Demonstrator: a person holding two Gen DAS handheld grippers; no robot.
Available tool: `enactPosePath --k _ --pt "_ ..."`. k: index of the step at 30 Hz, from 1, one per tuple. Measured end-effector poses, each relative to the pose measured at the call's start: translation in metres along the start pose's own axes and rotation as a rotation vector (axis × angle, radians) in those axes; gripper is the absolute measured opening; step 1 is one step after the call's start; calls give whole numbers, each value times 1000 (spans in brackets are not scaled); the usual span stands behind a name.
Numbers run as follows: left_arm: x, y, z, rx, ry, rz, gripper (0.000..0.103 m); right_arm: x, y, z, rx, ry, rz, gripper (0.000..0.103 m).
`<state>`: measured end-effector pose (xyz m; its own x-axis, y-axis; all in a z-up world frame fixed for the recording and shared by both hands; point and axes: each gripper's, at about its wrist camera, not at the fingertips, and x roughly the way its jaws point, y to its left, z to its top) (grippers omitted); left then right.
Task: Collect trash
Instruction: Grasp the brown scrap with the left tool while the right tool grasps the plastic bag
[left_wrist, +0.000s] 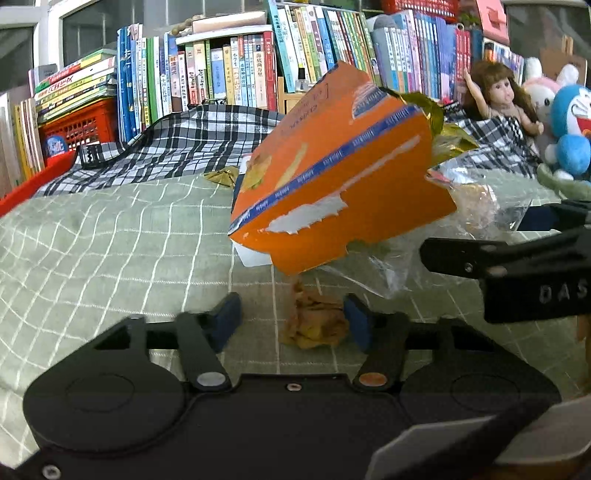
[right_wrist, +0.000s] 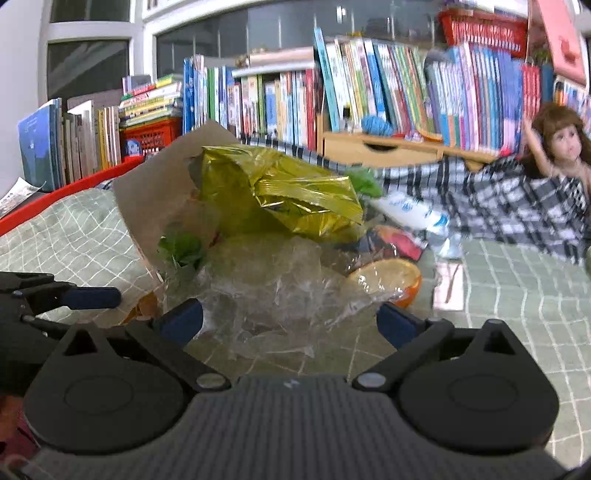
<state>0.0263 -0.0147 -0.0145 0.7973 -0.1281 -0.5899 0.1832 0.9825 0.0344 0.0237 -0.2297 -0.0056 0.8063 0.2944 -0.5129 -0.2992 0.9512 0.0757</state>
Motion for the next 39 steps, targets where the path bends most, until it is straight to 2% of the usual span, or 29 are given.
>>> enactPosePath --k 1,2,3,4,6,10,13,15,17,18,19,21,22,23,24,27,29,31,33,39 --pt "-1 0 3 -8 9 -13 33 0 -1 2 13 12 9 86" --pt "-1 3 6 -27 20 -27 27 -1 -1 4 24 21 14 74" --pt "-1 6 9 -58 30 -35 27 -4 -2 6 44 29 29 67" --pt "-1 10 11 -90 42 -45 26 -7 -4 6 65 28 38 64" --pt "-4 16 12 -123 44 -49 25 -15 -7 5 92 21 19 32" --pt "-21 20 -1 -121 -37 -60 25 -35 -10 -13 134 -27 14 32" --pt "-40 19 -15 -124 -93 -27 25 -60 -1 -32 118 -67 -28 32" --pt "-55 20 -22 -156 -80 -4 25 -76 2 -38 144 -49 -29 32" --pt "-69 21 -26 -183 -78 -22 25 -93 3 -38 119 -52 -63 32" --pt "-76 21 -28 -184 -86 -27 25 -102 3 -37 93 -59 -98 34" --pt "-82 20 -30 -177 -97 -21 25 -108 2 -36 78 -54 -122 41" --pt "-92 17 -34 -173 -111 2 25 -122 -3 -40 97 -75 -201 70" --pt "-95 16 -37 -175 -112 -1 26 -127 -4 -43 97 -84 -216 78" --pt "-97 15 -40 -177 -115 -6 26 -132 -4 -46 93 -97 -226 92" --pt "-98 14 -43 -178 -117 -4 29 -136 -3 -49 84 -117 -226 100" --pt "-98 9 -49 -144 -111 4 46 -136 4 -50 17 -147 -212 103" --pt "-98 7 -54 -135 -124 26 54 -122 9 -45 -24 -140 -201 103" --pt "-95 8 -57 -139 -130 43 72 -105 8 -37 -7 -123 -187 103" --pt "-89 10 -59 -142 -126 57 77 -88 5 -30 24 -99 -162 103" --pt "-72 17 -62 -153 -102 50 77 -55 3 -33 40 -51 -143 103"
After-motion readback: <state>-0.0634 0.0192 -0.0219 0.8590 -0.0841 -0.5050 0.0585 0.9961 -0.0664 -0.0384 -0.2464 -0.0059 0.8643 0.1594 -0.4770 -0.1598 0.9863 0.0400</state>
